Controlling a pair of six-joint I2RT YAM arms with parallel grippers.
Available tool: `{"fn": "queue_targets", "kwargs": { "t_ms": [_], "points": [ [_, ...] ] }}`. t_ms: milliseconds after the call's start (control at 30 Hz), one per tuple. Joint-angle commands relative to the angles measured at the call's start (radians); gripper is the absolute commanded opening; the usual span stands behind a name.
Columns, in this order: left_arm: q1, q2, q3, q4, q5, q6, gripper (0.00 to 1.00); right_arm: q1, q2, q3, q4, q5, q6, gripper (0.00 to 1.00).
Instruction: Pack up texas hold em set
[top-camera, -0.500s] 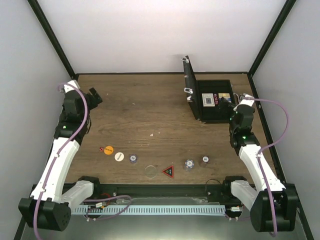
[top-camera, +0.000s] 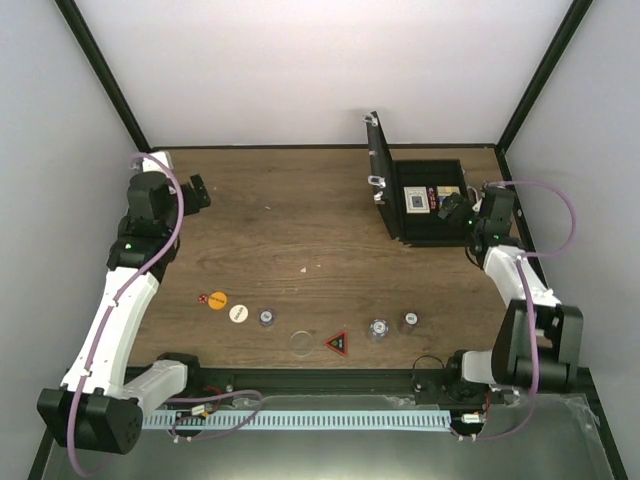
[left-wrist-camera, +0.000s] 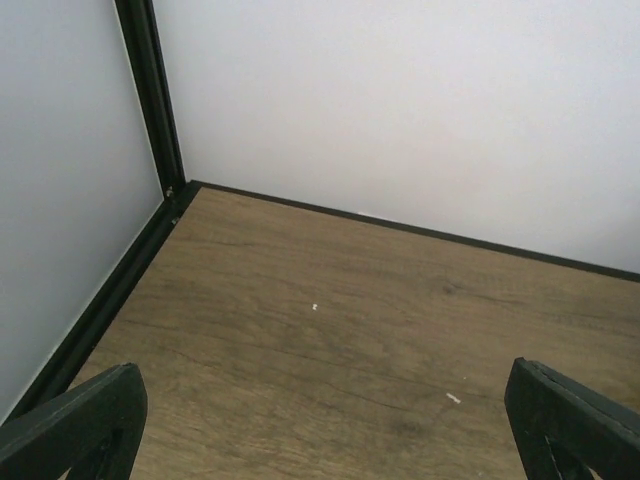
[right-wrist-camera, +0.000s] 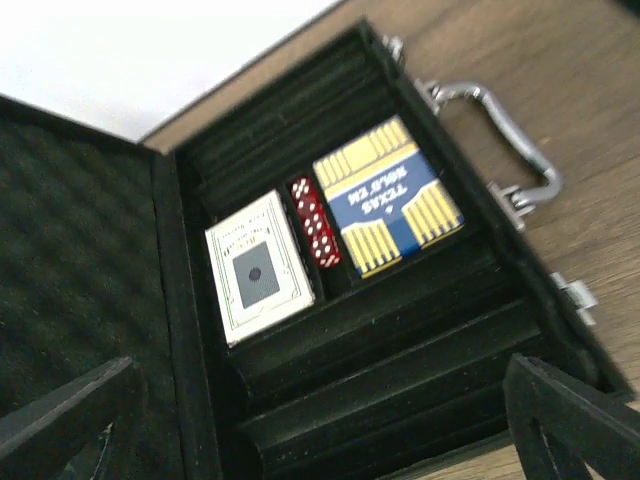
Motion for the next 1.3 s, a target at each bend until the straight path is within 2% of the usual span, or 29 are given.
{"fn": "queue_targets", "kwargs": {
  "t_ms": [0,100,233,433,867,967,1267],
  "points": [
    [0.002,0.021,-0.053,0.071,-0.02,0.059,1.0,-0.042,0.108,0.092,-0.097,-0.117,0.003,1.0],
    [0.006,0.044,-0.092,0.117,0.039,0.066,1.0,-0.092,0.167,0.104,-0.097,-0.194,-0.011,1.0],
    [0.008,0.031,-0.13,0.148,0.115,0.076,1.0,-0.117,0.232,0.137,-0.124,-0.171,-0.042,1.0],
    [0.008,-0.006,-0.166,0.159,0.12,0.085,1.0,-0.174,0.346,0.187,-0.138,-0.253,-0.081,0.95],
    [0.007,-0.008,-0.179,0.16,0.151,0.091,1.0,-0.203,0.459,0.293,-0.184,-0.161,-0.129,0.95],
    [0.006,-0.004,-0.178,0.159,0.146,0.092,1.0,-0.202,0.467,0.285,-0.181,-0.213,-0.13,0.95],
    [0.006,0.006,-0.179,0.156,0.142,0.091,1.0,-0.197,0.464,0.269,-0.181,-0.401,-0.147,0.83]
  ]
}}
